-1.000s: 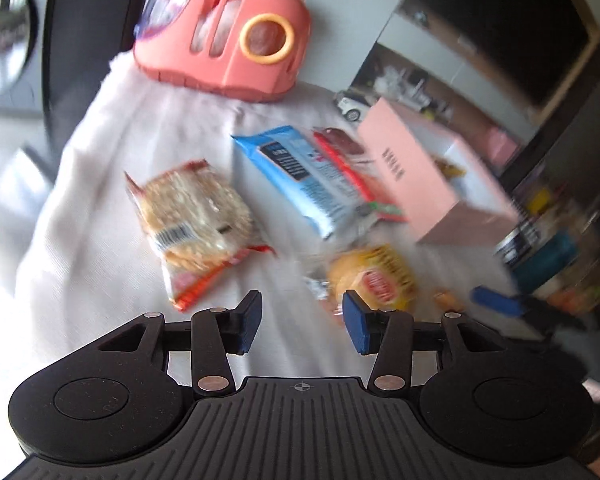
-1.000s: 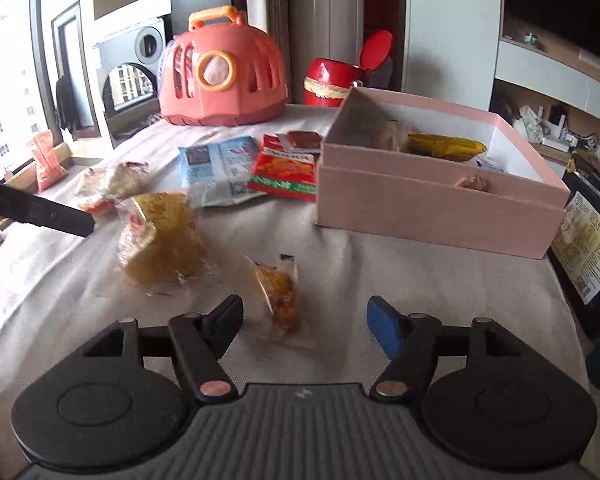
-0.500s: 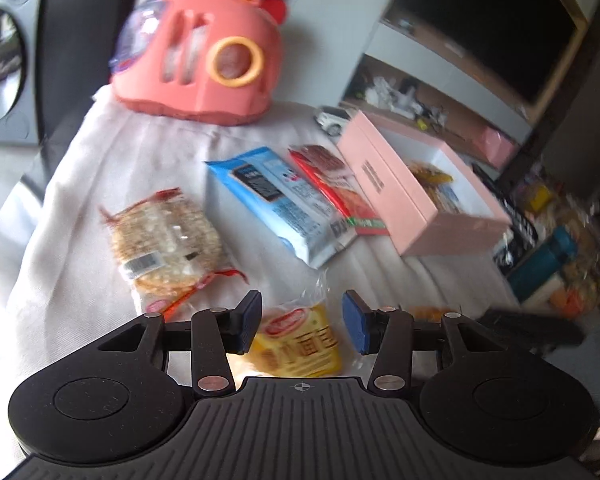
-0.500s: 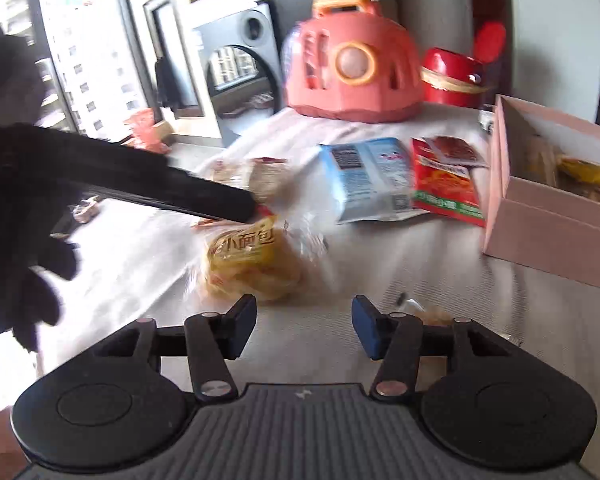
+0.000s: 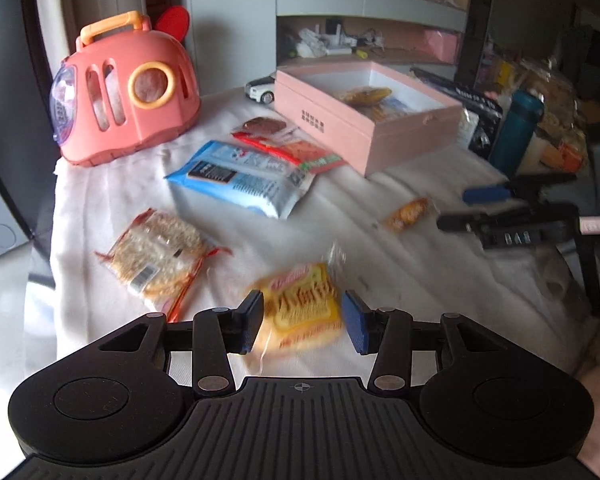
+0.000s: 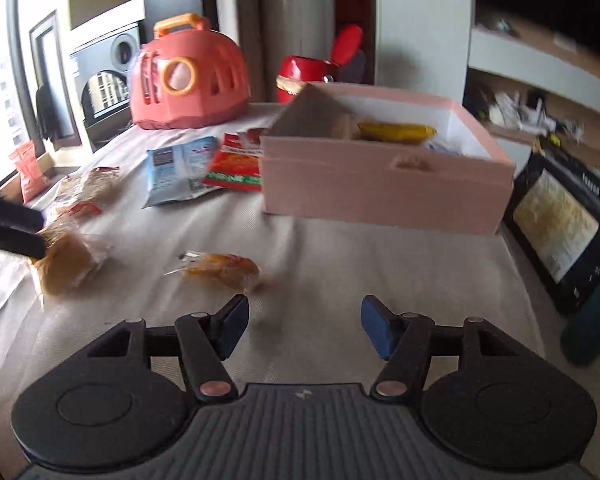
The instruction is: Organize snacks
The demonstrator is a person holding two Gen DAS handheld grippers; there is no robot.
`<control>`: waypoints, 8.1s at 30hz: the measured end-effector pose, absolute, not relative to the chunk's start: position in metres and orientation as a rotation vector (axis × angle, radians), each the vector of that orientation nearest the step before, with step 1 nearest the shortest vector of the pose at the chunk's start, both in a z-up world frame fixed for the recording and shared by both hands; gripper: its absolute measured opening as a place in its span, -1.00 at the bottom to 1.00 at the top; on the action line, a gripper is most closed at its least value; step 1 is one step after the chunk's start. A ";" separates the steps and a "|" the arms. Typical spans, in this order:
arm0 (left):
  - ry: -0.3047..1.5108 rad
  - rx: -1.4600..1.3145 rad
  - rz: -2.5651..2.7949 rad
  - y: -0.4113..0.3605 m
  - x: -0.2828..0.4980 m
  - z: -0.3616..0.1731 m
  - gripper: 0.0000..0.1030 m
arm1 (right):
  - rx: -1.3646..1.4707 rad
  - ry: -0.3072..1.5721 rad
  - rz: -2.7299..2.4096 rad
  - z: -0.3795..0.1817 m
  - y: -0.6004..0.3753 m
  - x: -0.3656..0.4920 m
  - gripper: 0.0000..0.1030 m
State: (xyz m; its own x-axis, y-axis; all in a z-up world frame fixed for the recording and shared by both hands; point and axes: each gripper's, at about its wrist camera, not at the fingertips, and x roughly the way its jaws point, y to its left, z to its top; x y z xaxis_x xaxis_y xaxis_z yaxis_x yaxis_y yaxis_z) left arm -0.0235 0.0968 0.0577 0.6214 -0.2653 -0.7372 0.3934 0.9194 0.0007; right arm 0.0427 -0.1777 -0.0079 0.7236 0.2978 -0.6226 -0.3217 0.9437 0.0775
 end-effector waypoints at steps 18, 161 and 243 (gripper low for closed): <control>0.841 -0.177 -0.271 0.094 0.051 0.043 -0.05 | -0.084 0.670 0.316 -0.009 -0.165 0.035 0.43; 0.664 -0.484 -0.299 0.108 0.108 0.068 0.11 | 0.039 0.761 0.296 0.064 -0.186 0.191 -0.02; 0.814 0.268 -0.416 0.012 0.267 0.028 -0.45 | -0.064 0.685 0.412 -0.001 -0.152 0.128 0.27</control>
State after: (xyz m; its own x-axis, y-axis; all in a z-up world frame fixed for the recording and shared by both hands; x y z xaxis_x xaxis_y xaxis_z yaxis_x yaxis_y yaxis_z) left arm 0.2665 0.0118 0.0284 0.6129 -0.2550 -0.7479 0.4573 0.8863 0.0726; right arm 0.1276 -0.1517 -0.0008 0.6973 0.3483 -0.6265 -0.3897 0.9178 0.0765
